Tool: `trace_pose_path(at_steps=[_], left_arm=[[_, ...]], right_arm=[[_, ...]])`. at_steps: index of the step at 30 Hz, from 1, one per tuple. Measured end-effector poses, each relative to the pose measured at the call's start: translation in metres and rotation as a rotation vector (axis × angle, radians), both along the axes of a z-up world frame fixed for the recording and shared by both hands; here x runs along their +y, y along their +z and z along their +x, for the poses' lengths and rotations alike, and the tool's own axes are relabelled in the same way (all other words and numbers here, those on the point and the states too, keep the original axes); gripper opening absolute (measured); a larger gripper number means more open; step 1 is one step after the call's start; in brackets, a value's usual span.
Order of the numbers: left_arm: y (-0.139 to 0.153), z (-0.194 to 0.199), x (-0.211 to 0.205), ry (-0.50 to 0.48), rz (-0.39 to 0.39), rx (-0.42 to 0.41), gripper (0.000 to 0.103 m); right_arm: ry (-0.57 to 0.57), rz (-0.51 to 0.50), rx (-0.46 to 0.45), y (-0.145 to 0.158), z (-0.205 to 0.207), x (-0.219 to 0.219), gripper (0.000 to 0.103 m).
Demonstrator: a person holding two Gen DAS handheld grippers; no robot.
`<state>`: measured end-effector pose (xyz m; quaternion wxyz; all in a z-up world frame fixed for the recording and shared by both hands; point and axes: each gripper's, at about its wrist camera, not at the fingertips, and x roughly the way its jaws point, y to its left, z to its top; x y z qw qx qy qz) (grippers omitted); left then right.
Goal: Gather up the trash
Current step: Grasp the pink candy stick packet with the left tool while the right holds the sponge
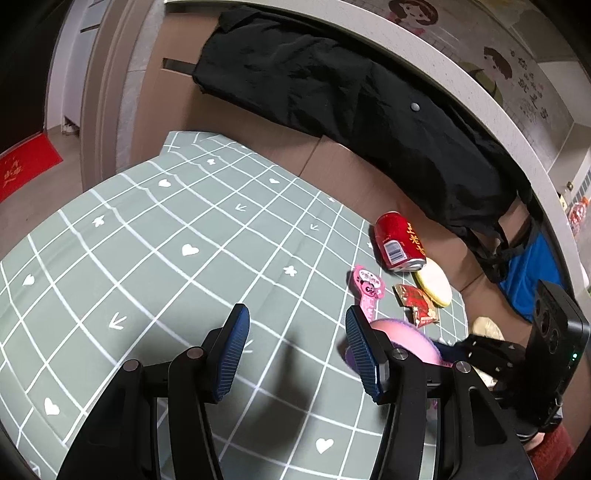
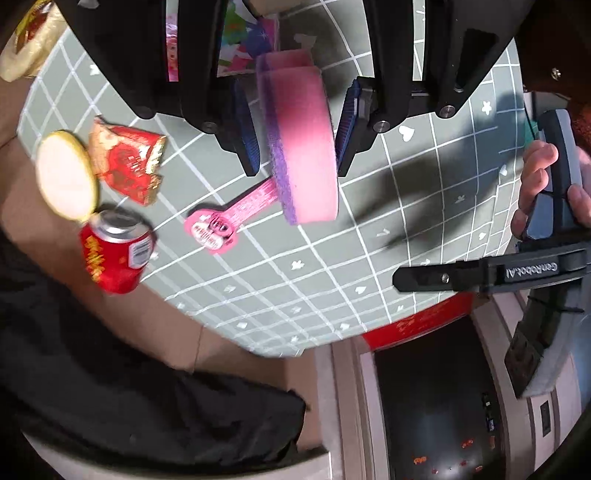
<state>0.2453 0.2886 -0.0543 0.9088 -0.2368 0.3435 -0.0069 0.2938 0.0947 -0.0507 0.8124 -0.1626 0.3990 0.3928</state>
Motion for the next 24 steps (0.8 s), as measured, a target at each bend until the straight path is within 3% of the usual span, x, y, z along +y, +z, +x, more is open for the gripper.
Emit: trace_pose_path(at_steps=[4,8,11,18,24], left_arm=[[0.003,0.021,-0.021,-0.049,0.043,-0.01,0.055],[0.0,0.057,-0.057,-0.147,0.087,0.01,0.055],[-0.009,0.086,-0.082,-0.166,0.103,0.059,0.055],[-0.036,0.132,-0.107,-0.039,0.093,0.17,0.055],[-0.046,0.146,-0.121,0.043,0.184,0.191,0.055]], right_arm=[[-0.065,0.106,-0.005,0.012,0.005,-0.029,0.029],[-0.233,0.211,-0.044,0.035,0.015,-0.091,0.029],[-0.334,0.261,-0.055,0.046,0.022,-0.134,0.029],[-0.419,0.323,-0.071,0.049,0.023,-0.191,0.029],[-0.427,0.322,-0.069,0.035,0.023,-0.208,0.029]])
